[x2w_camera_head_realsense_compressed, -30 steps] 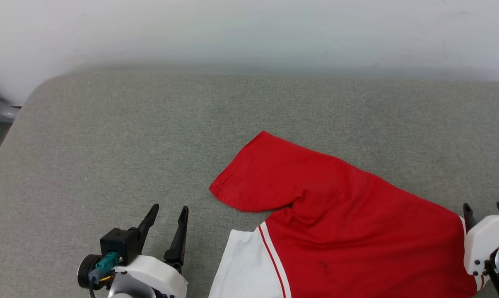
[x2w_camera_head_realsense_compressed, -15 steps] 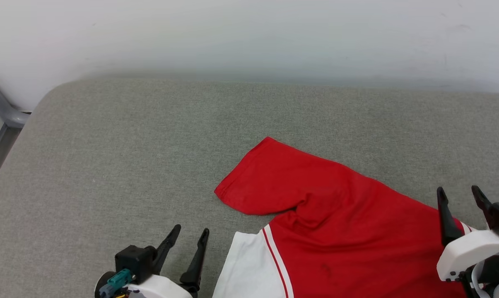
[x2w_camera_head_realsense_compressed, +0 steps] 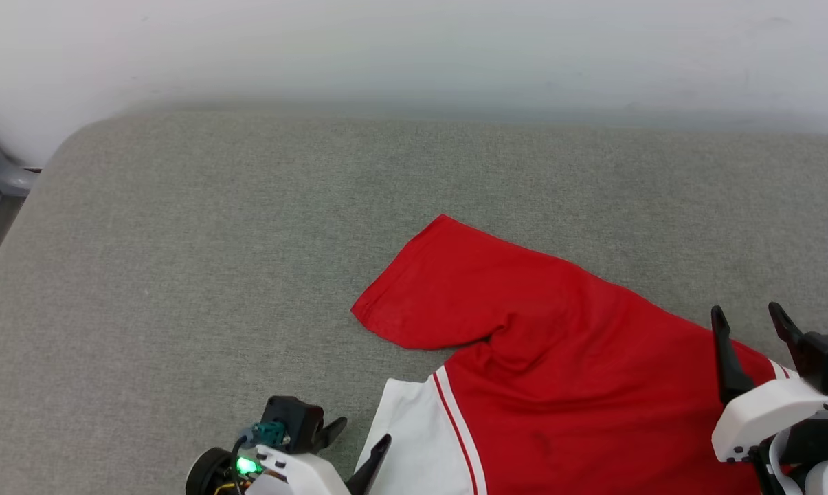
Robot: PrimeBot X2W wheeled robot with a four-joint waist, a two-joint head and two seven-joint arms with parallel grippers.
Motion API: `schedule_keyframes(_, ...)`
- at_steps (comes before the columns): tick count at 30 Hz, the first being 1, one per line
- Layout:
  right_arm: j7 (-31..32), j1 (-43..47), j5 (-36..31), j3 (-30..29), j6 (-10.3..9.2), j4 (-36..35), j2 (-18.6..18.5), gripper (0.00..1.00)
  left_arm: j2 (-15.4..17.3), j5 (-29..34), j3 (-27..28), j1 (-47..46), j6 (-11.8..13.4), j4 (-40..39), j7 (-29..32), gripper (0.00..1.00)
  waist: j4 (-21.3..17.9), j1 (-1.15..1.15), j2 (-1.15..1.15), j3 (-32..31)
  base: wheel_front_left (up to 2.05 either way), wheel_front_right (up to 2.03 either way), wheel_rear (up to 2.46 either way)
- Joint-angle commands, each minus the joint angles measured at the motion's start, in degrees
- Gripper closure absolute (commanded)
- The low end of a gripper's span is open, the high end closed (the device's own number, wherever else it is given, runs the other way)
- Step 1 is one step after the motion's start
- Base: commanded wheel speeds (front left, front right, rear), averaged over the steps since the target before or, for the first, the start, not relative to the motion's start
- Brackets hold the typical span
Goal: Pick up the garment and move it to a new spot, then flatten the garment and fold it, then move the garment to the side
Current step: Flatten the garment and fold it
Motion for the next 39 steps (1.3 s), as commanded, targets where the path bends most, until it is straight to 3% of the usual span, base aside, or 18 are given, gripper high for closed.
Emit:
schedule_keyframes(1,-0.2,-1.2,-0.5,0.6,-0.06,0.1,0.3,0.00,0.3,0.4,0.0,-2.0,0.4,0.1,1.2,0.00,-0.9,0.00,0.00,0.8,0.00,0.00,0.00)
schedule_keyframes(15,-1.5,-2.4,0.0,1.4,-0.06,0.7,1.0,0.00,1.2,1.7,-2.2,-9.3,0.6,7.7,10.6,0.00,-6.1,0.00,0.00,6.3,0.00,0.00,0.00)
schedule_keyframes(16,-1.6,-2.5,0.0,1.4,-0.06,0.8,1.1,0.00,1.0,1.2,-2.4,-9.3,0.5,8.5,11.3,0.07,-6.2,0.00,0.00,6.6,0.00,0.00,0.00)
schedule_keyframes(17,-1.8,-2.7,0.0,1.4,-0.06,0.9,1.1,0.00,1.0,1.1,-2.6,-9.4,0.4,9.4,11.7,0.65,-6.3,0.00,0.00,6.8,0.00,0.00,0.00)
schedule_keyframes(18,-2.0,-2.8,0.0,1.5,-0.06,1.0,1.2,0.00,0.9,0.9,-2.4,-9.5,0.5,10.1,11.9,1.00,-6.5,0.00,0.00,7.0,0.00,0.00,0.00)
schedule_keyframes(31,-1.2,-2.4,-0.6,2.0,-0.06,2.7,1.4,0.00,4.1,0.6,7.0,-14.3,5.1,11.9,0.8,1.00,-6.2,0.00,0.00,4.8,0.00,0.00,0.00)
schedule_keyframes(39,-0.2,-1.6,-0.3,2.6,-0.06,3.6,1.5,0.00,6.6,-1.0,8.9,-13.6,4.9,14.9,2.5,1.00,-5.6,0.00,0.00,4.1,0.00,0.00,0.00)
